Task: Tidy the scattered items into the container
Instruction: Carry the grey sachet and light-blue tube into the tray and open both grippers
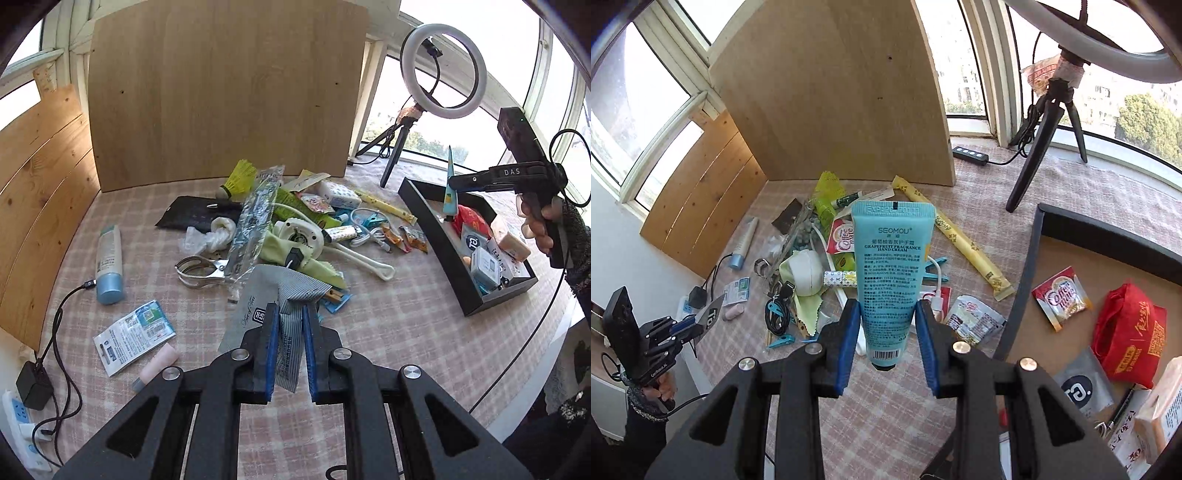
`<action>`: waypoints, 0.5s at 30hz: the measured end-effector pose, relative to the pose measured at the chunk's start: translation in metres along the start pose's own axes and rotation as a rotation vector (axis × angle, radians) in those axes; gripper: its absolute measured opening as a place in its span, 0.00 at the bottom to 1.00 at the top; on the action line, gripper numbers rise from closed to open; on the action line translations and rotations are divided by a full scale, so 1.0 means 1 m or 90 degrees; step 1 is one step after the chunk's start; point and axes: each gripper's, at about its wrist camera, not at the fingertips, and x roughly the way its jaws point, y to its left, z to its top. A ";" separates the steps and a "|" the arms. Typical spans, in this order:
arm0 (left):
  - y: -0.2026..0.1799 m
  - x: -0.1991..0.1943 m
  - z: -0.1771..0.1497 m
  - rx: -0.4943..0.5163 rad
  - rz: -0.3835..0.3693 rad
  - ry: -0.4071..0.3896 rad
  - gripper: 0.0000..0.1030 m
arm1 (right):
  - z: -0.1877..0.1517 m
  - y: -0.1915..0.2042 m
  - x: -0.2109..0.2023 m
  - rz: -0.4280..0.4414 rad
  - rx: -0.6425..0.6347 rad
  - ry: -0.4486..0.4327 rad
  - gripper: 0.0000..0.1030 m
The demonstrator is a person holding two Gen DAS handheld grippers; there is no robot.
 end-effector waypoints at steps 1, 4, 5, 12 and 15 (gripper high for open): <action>-0.016 0.005 0.009 0.013 -0.026 -0.006 0.11 | -0.002 -0.012 -0.009 -0.013 0.011 -0.007 0.29; -0.065 0.022 0.036 0.051 -0.087 -0.026 0.11 | -0.011 -0.049 -0.032 -0.051 0.054 -0.021 0.29; -0.081 0.030 0.045 0.058 -0.111 -0.029 0.11 | -0.015 -0.060 -0.037 -0.061 0.066 -0.022 0.29; -0.200 0.073 0.088 0.145 -0.239 -0.031 0.11 | -0.030 -0.119 -0.061 -0.097 0.134 -0.043 0.29; -0.241 0.084 0.104 0.175 -0.259 -0.035 0.11 | -0.025 -0.132 -0.064 -0.105 0.142 -0.048 0.29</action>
